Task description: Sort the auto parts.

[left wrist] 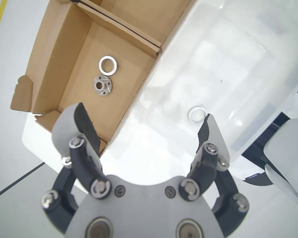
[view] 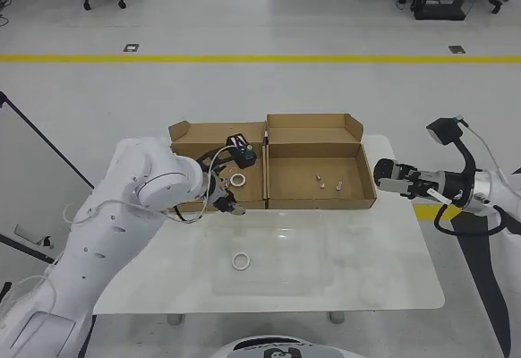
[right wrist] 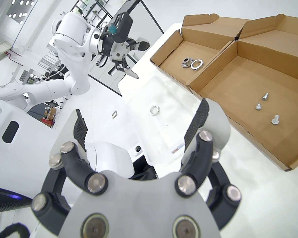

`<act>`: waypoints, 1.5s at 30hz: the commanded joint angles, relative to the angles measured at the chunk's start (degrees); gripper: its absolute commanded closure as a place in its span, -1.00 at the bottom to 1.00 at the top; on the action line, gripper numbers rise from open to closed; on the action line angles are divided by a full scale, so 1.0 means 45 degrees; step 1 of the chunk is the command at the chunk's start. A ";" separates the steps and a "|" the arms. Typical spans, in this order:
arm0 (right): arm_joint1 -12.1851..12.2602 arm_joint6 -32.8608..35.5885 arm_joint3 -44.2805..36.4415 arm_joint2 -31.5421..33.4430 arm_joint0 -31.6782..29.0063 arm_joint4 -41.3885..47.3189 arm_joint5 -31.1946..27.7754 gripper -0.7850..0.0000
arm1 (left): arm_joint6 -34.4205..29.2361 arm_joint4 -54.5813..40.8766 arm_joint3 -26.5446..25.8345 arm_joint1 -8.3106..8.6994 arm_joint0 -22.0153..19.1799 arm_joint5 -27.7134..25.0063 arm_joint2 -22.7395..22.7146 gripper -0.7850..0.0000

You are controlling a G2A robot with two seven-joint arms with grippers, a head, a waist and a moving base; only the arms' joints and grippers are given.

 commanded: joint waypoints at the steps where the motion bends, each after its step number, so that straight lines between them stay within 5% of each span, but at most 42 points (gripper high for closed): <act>1: 0.0000 0.0000 0.0000 0.0000 -0.0001 0.0003 0.0000 -1.00 | -0.0007 -0.0350 -0.0422 0.0249 0.0215 0.0008 0.0124 -1.00; 5: 0.0000 0.0000 0.0000 0.0000 -0.0001 0.0003 0.0000 -1.00 | -0.0002 -0.0811 -0.0835 0.0585 0.0286 0.0004 0.0450 -1.00; 16: 0.0000 0.0000 0.0000 0.0000 -0.0001 0.0003 0.0000 -1.00 | 0.0434 -0.1350 -0.1188 0.0586 0.0450 -0.0431 0.0647 -1.00; 21: 0.0000 0.0000 0.0000 0.0000 -0.0001 0.0003 0.0000 -1.00 | -0.0068 -0.2530 -0.1066 0.0729 -0.0558 0.0068 0.2852 -1.00; 28: 0.0000 0.0000 0.0000 0.0000 -0.0001 0.0003 0.0000 -1.00 | -0.0202 -0.4583 0.0176 0.0761 -0.3090 0.0203 0.5801 -1.00; 35: 0.0000 0.0000 0.0000 0.0000 -0.0001 0.0003 0.0000 -1.00 | -0.0160 -0.4537 0.0217 0.0759 -0.3037 0.0214 0.5845 -1.00; 45: 0.0000 0.0000 0.0000 0.0000 -0.0001 0.0003 0.0000 -1.00 | 0.0512 -0.3443 0.1352 0.0350 -0.3515 -0.0509 0.7935 -1.00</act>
